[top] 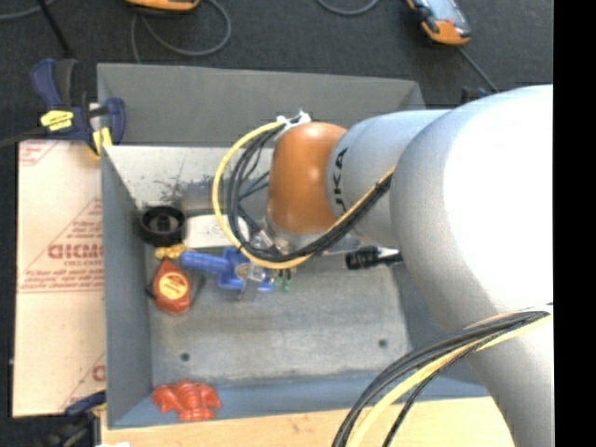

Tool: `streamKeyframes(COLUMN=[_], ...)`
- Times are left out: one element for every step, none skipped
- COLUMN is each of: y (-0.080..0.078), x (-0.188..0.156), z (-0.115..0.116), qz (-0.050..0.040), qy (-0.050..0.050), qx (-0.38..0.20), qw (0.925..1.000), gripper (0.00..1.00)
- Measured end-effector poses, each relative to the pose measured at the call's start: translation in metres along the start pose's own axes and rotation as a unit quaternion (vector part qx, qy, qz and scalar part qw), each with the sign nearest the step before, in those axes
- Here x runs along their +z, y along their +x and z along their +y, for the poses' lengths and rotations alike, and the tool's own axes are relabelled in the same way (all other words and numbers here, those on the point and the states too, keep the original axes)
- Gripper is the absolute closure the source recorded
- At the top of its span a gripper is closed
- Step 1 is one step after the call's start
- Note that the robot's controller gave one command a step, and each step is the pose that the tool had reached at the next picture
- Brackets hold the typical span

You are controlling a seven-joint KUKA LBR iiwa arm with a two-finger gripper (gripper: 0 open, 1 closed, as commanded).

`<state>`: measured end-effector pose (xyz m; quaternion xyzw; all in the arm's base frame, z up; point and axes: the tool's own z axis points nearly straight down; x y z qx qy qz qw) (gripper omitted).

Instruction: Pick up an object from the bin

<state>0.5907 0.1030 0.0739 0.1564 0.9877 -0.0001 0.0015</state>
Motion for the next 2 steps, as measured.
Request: streamKeyframes(y=[0.000,0.041], x=[0.000,-0.203], z=[0.000,0.009], qz=[-0.0001,0.0001], qy=[0.000,-0.001], qx=[-0.001,0.012], qw=[1.0000,0.9999], gripper=[1.00,1.00])
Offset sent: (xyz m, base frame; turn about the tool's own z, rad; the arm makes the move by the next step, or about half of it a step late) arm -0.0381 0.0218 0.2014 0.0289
